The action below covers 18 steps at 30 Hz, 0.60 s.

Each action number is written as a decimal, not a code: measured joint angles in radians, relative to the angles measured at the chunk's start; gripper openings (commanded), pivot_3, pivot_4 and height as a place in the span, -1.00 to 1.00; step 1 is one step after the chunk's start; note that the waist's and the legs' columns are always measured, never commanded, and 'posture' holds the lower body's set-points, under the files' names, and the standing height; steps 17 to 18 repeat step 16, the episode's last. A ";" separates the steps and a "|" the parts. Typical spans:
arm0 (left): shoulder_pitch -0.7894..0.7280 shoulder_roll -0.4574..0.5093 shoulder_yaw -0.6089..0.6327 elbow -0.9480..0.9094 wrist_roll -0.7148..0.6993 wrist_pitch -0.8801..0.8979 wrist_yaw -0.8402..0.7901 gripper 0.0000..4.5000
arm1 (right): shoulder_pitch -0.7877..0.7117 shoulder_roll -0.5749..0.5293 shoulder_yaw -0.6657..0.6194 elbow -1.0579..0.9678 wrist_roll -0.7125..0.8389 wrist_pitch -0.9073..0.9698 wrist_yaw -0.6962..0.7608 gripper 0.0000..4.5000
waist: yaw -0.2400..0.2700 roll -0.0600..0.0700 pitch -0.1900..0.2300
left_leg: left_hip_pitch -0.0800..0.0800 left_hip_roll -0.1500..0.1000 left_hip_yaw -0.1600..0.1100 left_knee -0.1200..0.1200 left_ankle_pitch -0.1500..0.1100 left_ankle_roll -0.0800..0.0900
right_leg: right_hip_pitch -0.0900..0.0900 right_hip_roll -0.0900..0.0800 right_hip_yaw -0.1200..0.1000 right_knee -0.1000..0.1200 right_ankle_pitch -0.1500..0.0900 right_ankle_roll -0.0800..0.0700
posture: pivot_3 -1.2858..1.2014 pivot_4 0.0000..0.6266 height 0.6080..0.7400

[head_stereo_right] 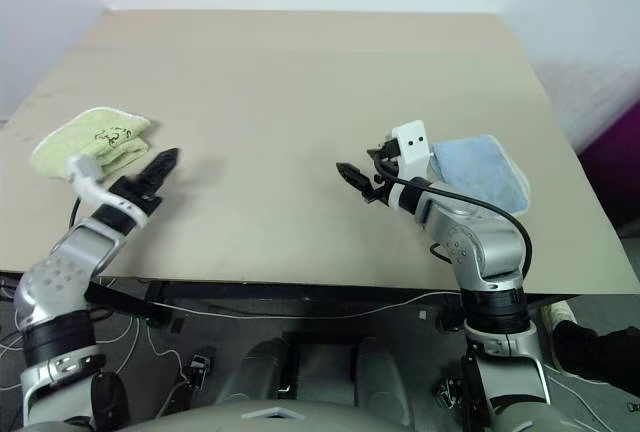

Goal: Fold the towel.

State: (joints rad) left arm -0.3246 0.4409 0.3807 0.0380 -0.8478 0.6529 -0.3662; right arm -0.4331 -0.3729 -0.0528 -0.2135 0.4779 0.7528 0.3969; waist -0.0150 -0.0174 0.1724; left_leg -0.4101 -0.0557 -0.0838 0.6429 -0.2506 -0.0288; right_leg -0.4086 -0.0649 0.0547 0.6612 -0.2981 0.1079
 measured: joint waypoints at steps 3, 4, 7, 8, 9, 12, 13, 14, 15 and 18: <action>-0.046 0.070 -0.149 0.020 0.180 -0.126 -0.107 0.98 | 0.032 -0.046 0.027 -0.001 -0.092 -0.096 0.003 0.74 | -0.002 0.001 0.000 | 0.000 0.000 0.001 -0.001 0.000 0.000 | -0.001 0.000 0.000 0.000 0.000 0.000 | 0.03 -0.52 1.00; -0.062 0.088 -0.188 0.040 0.234 -0.169 -0.140 0.98 | 0.046 -0.055 0.038 -0.001 -0.121 -0.131 0.005 0.74 | -0.002 0.001 0.000 | 0.000 0.000 0.001 -0.001 0.000 0.000 | -0.001 0.000 0.000 0.000 0.000 0.000 | 0.03 -0.52 1.00; -0.101 0.110 -0.244 0.104 0.327 -0.260 -0.229 0.98 | 0.082 -0.059 0.068 -0.006 -0.175 -0.205 0.010 0.74 | -0.003 0.001 0.000 | 0.000 0.000 0.001 -0.001 0.000 0.000 | -0.001 0.000 0.001 0.000 0.000 0.000 | 0.03 -0.52 1.00; -0.110 0.113 -0.251 0.121 0.344 -0.281 -0.257 0.98 | 0.090 -0.058 0.072 -0.009 -0.187 -0.227 0.011 0.74 | -0.001 0.001 0.000 | 0.000 0.000 0.001 -0.001 0.000 0.000 | -0.001 0.000 0.000 0.000 0.000 0.000 | 0.03 -0.52 1.00; -0.116 0.115 -0.252 0.133 0.358 -0.297 -0.279 0.98 | 0.096 -0.058 0.076 -0.011 -0.196 -0.243 0.012 0.74 | -0.001 0.001 0.000 | 0.000 0.000 0.001 -0.001 0.000 0.000 | 0.000 0.000 0.001 -0.001 0.000 0.000 | 0.03 -0.52 1.00; -0.121 0.120 -0.251 0.168 0.387 -0.333 -0.320 0.98 | 0.119 -0.058 0.079 -0.012 -0.220 -0.278 0.013 0.74 | 0.000 0.001 0.000 | 0.000 0.000 0.001 -0.001 0.000 0.000 | 0.000 -0.001 0.000 -0.001 0.000 0.000 | 0.03 -0.52 1.00; -0.121 0.120 -0.251 0.176 0.393 -0.337 -0.329 0.98 | 0.125 -0.056 0.079 -0.012 -0.225 -0.284 0.013 0.74 | 0.001 0.001 0.000 | 0.000 0.000 0.000 -0.001 0.000 0.000 | 0.000 -0.001 0.000 -0.001 0.000 0.000 | 0.03 -0.52 1.00; -0.121 0.120 -0.251 0.181 0.399 -0.337 -0.333 0.98 | 0.132 -0.054 0.080 -0.012 -0.230 -0.290 0.014 0.74 | 0.001 0.001 0.000 | 0.000 0.000 0.000 -0.001 0.000 0.000 | 0.000 -0.001 0.000 -0.001 0.000 0.000 | 0.03 -0.52 1.00; -0.121 0.120 -0.250 0.184 0.402 -0.337 -0.340 0.98 | 0.138 -0.050 0.082 -0.012 -0.235 -0.296 0.014 0.74 | 0.001 0.001 0.000 | 0.000 0.000 0.000 -0.001 0.000 0.000 | 0.000 -0.001 0.000 -0.001 0.000 0.000 | 0.03 -0.52 1.00; -0.121 0.120 -0.249 0.184 0.403 -0.337 -0.350 0.98 | 0.142 -0.046 0.084 -0.012 -0.240 -0.301 0.014 0.74 | 0.000 0.001 0.000 | 0.000 0.000 0.000 -0.001 0.000 0.000 | 0.000 -0.001 0.000 0.000 0.000 0.000 | 0.03 -0.52 1.00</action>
